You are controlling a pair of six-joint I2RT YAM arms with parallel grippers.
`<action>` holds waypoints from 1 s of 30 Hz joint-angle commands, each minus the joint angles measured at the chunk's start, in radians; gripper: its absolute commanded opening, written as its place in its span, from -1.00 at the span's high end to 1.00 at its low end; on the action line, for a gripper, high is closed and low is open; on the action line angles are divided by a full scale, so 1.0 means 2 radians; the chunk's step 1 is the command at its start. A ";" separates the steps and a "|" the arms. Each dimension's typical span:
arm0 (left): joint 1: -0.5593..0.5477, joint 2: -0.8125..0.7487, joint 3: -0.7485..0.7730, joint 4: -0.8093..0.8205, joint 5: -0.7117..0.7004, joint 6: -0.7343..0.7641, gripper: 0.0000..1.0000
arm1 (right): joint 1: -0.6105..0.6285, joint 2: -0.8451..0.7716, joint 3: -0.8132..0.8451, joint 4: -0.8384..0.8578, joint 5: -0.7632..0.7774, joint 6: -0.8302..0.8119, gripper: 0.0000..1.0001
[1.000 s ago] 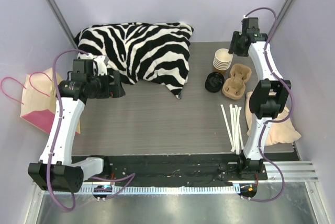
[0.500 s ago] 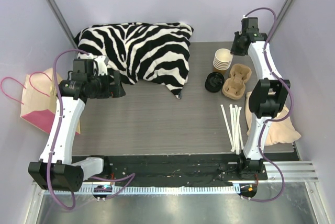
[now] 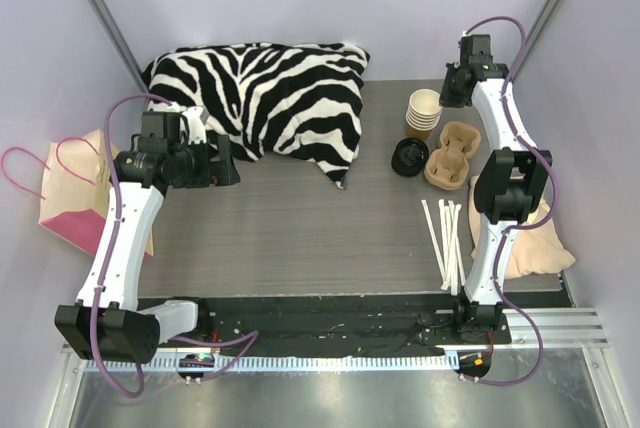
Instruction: Pack the takeout coffee
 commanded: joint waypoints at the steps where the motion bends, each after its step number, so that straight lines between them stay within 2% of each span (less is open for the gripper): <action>1: -0.001 -0.003 0.017 0.019 0.011 -0.002 -0.99 | 0.003 -0.008 0.024 0.006 -0.003 0.004 0.98; 22: -0.001 0.000 0.021 0.016 0.013 -0.002 -0.99 | -0.008 -0.044 0.030 0.005 -0.055 0.022 0.98; 30: -0.001 0.007 0.030 0.020 0.030 0.004 -0.99 | -0.021 -0.048 0.036 0.008 -0.096 0.032 0.98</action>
